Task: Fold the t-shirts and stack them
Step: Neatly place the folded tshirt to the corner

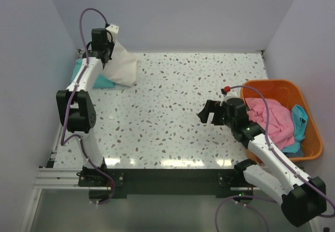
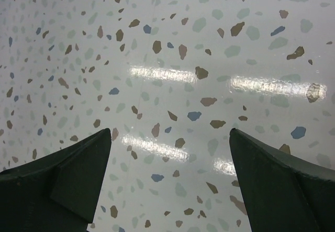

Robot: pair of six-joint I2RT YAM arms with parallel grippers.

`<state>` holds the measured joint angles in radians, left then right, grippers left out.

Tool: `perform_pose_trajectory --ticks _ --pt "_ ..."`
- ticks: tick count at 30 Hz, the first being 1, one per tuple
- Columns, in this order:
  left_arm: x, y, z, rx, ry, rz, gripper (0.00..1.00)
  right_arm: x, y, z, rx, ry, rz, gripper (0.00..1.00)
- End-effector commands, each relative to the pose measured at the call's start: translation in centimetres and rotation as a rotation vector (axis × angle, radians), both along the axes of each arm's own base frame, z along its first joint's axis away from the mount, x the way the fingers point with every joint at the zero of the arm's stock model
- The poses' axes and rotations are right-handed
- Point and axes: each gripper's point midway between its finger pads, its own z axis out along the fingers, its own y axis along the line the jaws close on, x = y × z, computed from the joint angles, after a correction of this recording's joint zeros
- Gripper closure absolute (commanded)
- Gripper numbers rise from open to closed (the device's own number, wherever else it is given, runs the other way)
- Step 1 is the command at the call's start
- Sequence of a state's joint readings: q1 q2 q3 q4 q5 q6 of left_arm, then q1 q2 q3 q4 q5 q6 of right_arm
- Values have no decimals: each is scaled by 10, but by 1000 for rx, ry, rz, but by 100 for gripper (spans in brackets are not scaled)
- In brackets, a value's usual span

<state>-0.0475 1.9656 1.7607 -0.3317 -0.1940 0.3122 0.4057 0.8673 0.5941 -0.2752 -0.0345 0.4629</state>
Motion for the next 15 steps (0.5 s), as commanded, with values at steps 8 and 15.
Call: perform_pose_trajectory --ticks 8,15 --pt "-5 25 77 50 -126 -7 100 24 8 15 -8 -45 6 1" --pt "-14 24 121 60 -215 -25 100 28 15 8 9 -18 19 1"
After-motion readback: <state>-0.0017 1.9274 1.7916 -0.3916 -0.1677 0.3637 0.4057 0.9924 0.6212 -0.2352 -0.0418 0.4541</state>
